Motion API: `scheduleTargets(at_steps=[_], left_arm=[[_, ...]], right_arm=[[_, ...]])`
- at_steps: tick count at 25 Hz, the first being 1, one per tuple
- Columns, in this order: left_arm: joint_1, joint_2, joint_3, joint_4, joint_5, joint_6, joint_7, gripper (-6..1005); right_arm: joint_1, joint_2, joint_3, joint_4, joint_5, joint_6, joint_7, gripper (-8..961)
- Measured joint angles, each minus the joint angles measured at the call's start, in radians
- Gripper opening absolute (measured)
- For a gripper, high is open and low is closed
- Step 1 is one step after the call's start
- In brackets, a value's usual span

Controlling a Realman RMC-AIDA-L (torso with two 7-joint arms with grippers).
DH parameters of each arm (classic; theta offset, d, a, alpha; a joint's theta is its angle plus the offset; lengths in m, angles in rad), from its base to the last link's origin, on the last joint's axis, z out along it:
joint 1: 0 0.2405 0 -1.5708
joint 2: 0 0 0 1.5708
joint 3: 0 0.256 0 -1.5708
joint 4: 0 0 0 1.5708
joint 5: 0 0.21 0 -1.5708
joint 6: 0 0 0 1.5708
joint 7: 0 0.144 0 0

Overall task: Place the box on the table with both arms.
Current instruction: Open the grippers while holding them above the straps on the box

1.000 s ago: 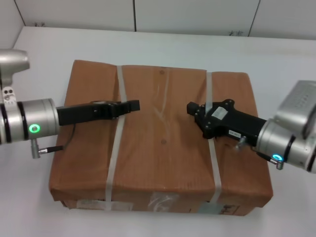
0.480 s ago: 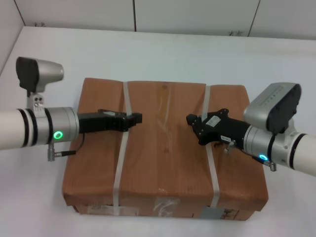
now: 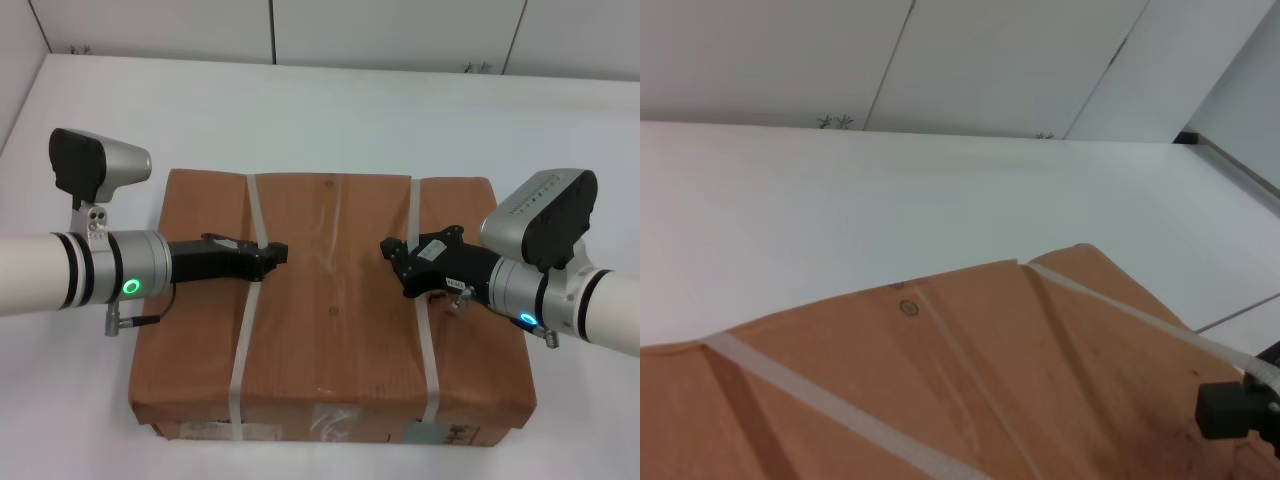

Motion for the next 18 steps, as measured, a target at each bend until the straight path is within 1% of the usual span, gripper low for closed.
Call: scheduleTargets(at_steps=[11, 15, 17, 18], left_arm=[[0.004, -0.001, -0.002, -0.005, -0.003, -0.008, 0.013, 44], [0.007, -0.001, -0.002, -0.017, -0.001, -0.018, 0.019, 51], [0.007, -0.002, -0.001, -0.021, 0.001, -0.024, 0.025, 183], [0.007, -0.002, 0.000, -0.025, 0.001, -0.027, 0.031, 221]], right_arm=[[-0.021, 0.000, 0.005, 0.021, 0.002, 0.004, 0.002, 107], [-0.043, 0.000, 0.038, 0.040, 0.008, 0.029, 0.011, 139], [-0.050, 0.000, 0.052, 0.042, 0.009, 0.043, 0.017, 155], [-0.055, 0.000, 0.061, 0.042, 0.009, 0.047, 0.019, 193]])
